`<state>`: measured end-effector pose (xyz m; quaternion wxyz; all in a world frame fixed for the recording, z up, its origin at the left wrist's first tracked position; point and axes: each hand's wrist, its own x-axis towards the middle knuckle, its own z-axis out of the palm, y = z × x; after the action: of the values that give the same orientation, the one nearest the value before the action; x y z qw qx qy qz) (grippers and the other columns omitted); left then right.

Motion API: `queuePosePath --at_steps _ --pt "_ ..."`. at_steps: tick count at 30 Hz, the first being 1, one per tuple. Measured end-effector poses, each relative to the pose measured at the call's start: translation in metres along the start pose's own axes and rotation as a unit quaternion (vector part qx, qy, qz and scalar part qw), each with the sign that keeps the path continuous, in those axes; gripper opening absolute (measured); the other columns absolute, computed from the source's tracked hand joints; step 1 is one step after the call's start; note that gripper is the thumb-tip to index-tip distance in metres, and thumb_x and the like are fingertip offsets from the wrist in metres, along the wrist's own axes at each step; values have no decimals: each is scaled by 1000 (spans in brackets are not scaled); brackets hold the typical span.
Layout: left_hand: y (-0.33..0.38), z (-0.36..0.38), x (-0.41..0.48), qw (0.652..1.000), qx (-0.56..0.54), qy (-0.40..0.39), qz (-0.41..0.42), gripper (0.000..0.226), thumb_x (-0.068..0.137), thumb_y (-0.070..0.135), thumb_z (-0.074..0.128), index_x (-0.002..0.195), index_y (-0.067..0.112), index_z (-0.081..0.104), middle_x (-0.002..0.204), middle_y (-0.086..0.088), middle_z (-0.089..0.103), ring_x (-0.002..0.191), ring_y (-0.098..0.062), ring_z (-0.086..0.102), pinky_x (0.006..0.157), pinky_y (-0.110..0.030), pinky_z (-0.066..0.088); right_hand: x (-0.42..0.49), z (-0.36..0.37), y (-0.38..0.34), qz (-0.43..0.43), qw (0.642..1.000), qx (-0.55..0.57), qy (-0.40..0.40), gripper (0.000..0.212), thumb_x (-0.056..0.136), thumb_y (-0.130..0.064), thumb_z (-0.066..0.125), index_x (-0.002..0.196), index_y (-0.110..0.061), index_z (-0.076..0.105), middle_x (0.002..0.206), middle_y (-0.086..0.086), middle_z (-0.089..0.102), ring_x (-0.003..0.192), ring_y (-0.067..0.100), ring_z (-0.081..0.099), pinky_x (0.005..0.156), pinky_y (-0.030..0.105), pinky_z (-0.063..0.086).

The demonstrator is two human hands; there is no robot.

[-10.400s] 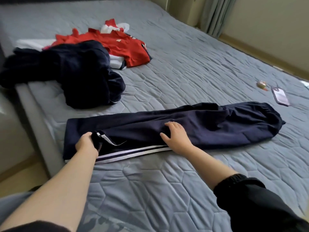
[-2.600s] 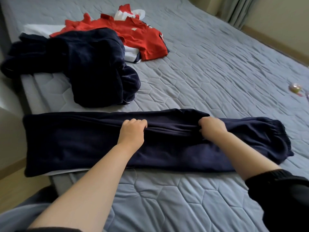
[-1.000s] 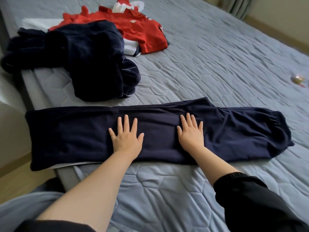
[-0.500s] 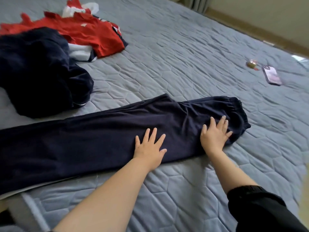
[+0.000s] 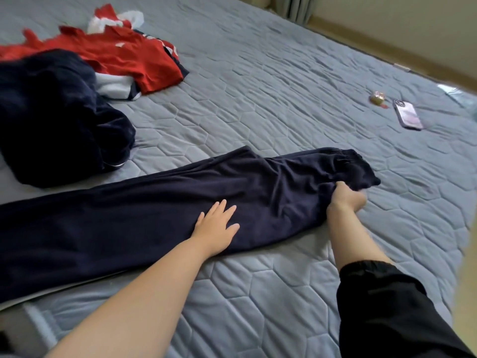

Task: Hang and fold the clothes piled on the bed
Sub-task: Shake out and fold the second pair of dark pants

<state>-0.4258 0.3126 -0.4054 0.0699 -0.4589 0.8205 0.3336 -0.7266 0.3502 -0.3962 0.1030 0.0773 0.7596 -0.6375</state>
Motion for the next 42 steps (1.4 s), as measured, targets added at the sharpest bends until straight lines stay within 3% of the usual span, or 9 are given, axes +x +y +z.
queuePosePath --at_steps 4,7,13,15,23,33,37,40,42 --pt "-11 -11 -8 976 -211 52 -13 50 100 27 45 148 23 32 158 6 20 145 -9 17 113 -23 13 -50 13 -11 -227 966 -58 -112 41 81 -3 57 122 -1 55 124 16 52 111 25 55 95 20 40" --pt "-16 -17 -12 912 -392 99 -65 42 99 23 48 141 23 45 147 4 42 131 -8 40 102 -16 27 -93 11 2 -443 863 -118 -210 38 79 1 61 116 6 54 125 25 49 119 36 48 102 24 34" --pt "-39 -22 -25 567 -811 71 -123 51 102 45 29 143 17 40 138 -10 51 121 -22 51 99 -32 37 -151 -6 51 -682 500 -278 -456 40 47 -4 77 84 1 64 122 25 58 107 41 60 96 48 47" --pt "-54 -21 -33 518 -843 59 -135 55 99 50 33 143 18 39 138 -11 50 128 -26 46 101 -37 36 -161 -10 65 -693 441 -306 -481 40 46 -6 75 83 -1 64 118 22 61 102 38 61 94 50 48" --pt "-36 -24 -29 694 -701 76 -147 31 96 19 54 126 14 53 120 -6 64 112 -23 59 94 -40 47 -168 -9 58 -619 572 -263 -469 59 73 -33 64 123 -6 47 129 16 44 120 31 43 102 33 40" --pt "-38 -21 -22 775 -589 130 -189 21 90 20 63 109 13 63 107 -10 68 100 -25 65 88 -43 55 -175 15 34 -466 534 -373 -598 29 95 -29 54 114 -15 70 120 -2 66 113 13 56 100 27 41" --pt "-39 -21 -20 752 -615 111 -208 12 86 4 58 91 14 61 93 -9 66 84 -25 63 74 -40 55 -171 19 28 -472 625 -311 -538 24 94 -17 54 109 -10 70 110 3 69 107 21 59 98 35 43" --pt "-42 -23 -24 719 -662 77 -197 19 87 -1 58 100 14 54 90 -6 61 80 -18 59 58 -32 52 -155 31 29 -476 656 -400 -429 44 97 -23 50 138 -10 48 146 10 43 136 29 35 115 41 23" --pt "-44 -22 -25 771 -603 84 -186 28 85 2 62 108 16 52 93 -5 61 82 -18 61 59 -32 55 -141 37 27 -416 692 -476 -350 60 95 -36 48 147 -12 30 156 9 23 143 27 20 118 41 14"
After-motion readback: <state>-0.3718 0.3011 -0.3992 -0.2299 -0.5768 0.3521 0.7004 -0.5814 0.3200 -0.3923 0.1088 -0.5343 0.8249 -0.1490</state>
